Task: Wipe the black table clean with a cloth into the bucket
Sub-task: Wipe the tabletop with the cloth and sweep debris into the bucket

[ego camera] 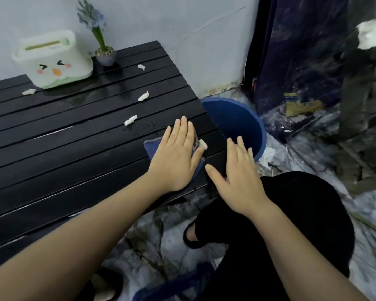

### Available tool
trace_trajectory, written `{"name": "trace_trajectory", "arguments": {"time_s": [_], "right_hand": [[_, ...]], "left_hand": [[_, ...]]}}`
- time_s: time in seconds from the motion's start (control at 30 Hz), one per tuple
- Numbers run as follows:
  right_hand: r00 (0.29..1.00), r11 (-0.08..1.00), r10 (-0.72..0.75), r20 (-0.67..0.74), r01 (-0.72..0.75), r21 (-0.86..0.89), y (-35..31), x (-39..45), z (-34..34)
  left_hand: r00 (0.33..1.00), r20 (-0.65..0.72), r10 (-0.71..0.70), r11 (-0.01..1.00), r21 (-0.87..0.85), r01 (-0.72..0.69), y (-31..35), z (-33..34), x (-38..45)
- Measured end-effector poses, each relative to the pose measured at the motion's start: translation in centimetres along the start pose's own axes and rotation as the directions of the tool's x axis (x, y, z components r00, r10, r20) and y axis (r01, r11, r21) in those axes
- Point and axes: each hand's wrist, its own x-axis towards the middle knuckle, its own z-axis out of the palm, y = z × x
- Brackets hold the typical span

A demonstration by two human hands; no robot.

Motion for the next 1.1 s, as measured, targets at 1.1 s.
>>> {"name": "trace_trajectory", "arguments": {"time_s": [1.1], "right_hand": [[0.998,0.974,-0.034,0.058,0.046,-0.222,-3.7,5.1,0.5]], "left_hand": [[0.883,-0.014,-0.470,0.869,-0.186,0.459,-17.7,-8.4,-8.8]]}}
